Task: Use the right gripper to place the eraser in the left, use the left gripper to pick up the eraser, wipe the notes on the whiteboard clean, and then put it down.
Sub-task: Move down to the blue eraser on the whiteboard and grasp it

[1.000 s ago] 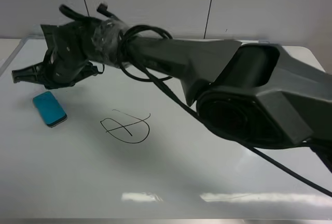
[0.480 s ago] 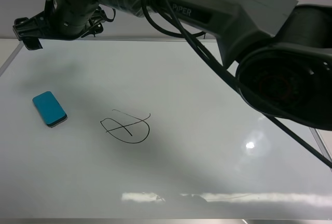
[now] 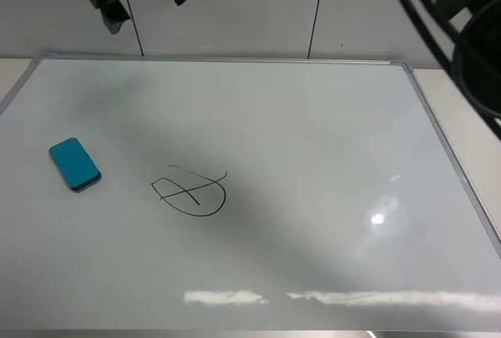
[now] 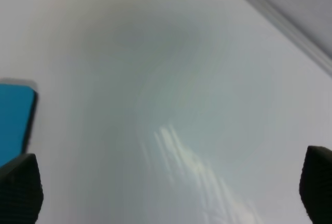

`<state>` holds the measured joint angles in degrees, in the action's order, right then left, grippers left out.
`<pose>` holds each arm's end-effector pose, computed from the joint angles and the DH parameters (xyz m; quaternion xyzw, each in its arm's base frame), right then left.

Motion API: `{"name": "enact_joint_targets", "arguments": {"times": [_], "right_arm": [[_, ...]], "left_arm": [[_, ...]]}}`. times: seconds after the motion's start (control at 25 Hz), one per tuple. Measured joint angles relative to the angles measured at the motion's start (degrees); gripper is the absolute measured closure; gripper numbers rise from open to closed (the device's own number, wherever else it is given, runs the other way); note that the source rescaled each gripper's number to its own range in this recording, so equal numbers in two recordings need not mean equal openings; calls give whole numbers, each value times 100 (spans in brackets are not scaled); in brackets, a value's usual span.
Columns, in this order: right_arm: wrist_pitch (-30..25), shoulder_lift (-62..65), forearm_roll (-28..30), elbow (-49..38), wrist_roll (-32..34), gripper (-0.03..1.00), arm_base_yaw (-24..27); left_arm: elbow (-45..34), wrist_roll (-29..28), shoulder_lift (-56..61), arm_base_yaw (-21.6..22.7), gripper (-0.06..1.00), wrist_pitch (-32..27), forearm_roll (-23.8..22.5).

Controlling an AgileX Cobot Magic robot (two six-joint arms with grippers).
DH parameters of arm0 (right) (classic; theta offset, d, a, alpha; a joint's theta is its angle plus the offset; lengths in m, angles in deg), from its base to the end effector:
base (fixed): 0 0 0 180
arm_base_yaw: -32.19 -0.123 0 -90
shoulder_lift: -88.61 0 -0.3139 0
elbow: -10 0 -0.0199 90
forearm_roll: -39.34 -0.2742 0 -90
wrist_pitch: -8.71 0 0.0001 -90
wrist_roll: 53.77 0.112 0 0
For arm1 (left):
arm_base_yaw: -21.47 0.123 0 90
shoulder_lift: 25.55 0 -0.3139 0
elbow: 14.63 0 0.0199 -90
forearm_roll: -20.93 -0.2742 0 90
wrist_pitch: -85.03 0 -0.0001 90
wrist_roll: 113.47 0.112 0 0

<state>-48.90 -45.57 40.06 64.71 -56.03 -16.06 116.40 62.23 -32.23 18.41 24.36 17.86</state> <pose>0.3744 0.4177 0.3357 -0.3981 0.8412 0.1372 0.3392 0.0039 0.0050 0.2810 -0.0104 0.8492 -0.0071 0.5280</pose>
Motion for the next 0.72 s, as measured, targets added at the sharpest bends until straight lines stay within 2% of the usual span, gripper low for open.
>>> {"name": "enact_joint_targets", "arguments": {"times": [0.24,0.36,0.6,0.72], "right_arm": [[-361,576,-809,0,-452,-3,520],[-506,823,-915,0,-522,-3,634],[-1166,1222,-919,0,-677,-3,903],[-1199,1443,-817,0,-709,-3,934]], "left_arm": [[0,0,0,0,-6,0,0],[0,0,0,0,-6,0,0],[0,0,0,0,-6,0,0],[0,0,0,0,-6,0,0]]}}
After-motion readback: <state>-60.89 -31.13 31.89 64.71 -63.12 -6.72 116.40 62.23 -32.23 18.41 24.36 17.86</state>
